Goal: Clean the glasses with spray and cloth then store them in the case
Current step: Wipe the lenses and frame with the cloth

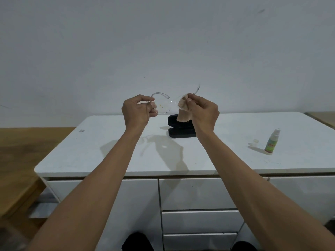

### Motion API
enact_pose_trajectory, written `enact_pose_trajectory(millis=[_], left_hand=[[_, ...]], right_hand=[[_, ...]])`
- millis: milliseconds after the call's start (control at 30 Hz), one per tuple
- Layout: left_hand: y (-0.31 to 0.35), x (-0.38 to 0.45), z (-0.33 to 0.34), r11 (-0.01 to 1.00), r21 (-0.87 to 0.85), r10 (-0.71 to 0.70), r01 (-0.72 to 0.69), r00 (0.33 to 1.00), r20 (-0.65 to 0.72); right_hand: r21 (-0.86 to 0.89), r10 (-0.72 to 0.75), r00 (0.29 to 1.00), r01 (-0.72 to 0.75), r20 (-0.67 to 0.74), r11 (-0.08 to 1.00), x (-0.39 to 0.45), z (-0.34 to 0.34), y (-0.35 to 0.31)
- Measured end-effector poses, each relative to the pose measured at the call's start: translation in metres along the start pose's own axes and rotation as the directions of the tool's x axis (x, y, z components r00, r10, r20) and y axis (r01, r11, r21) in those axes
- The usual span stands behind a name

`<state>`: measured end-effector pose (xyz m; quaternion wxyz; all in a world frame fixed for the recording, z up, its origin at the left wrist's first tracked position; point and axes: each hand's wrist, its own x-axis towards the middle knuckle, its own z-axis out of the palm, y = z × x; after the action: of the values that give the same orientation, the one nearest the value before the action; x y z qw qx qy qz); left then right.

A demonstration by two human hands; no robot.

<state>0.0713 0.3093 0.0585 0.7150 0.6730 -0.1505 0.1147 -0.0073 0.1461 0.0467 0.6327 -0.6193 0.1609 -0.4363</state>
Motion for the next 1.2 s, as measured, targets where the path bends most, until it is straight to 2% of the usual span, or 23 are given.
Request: enact_pose_trajectory(millis=[333, 500, 767, 967, 1033, 1200], left_hand=[[0.014, -0.006, 0.008, 0.999, -0.006, 0.033, -0.033, 0.999, -0.027], [0.016, -0.008, 0.010, 0.999, -0.042, 0.017, -0.018, 0.999, -0.033], [0.012, -0.008, 0.004, 0.997, -0.079, -0.007, 0.003, 0.999, -0.049], [0.004, -0.002, -0.014, 0.999, 0.035, 0.002, -0.002, 1.000, -0.018], [0.005, -0.004, -0.015, 0.999, 0.053, 0.010, -0.009, 1.000, -0.008], [0.013, -0.008, -0.005, 0.998, 0.046, 0.054, -0.053, 0.998, -0.013]], right_hand=[[0.166, 0.068, 0.993, -0.052, -0.092, 0.985, 0.003, 0.019, -0.003], [0.198, 0.116, 0.990, -0.098, -0.083, 0.975, 0.008, 0.023, -0.005], [0.138, 0.053, 0.994, -0.065, 0.093, 0.988, 0.003, 0.019, -0.005], [-0.063, 0.038, 0.968, -0.023, 0.247, 0.998, -0.001, -0.002, 0.007], [-0.063, 0.013, 0.981, -0.001, 0.193, 0.998, -0.004, -0.005, 0.005], [0.106, -0.001, 0.996, 0.010, -0.088, 0.994, -0.011, 0.007, -0.001]])
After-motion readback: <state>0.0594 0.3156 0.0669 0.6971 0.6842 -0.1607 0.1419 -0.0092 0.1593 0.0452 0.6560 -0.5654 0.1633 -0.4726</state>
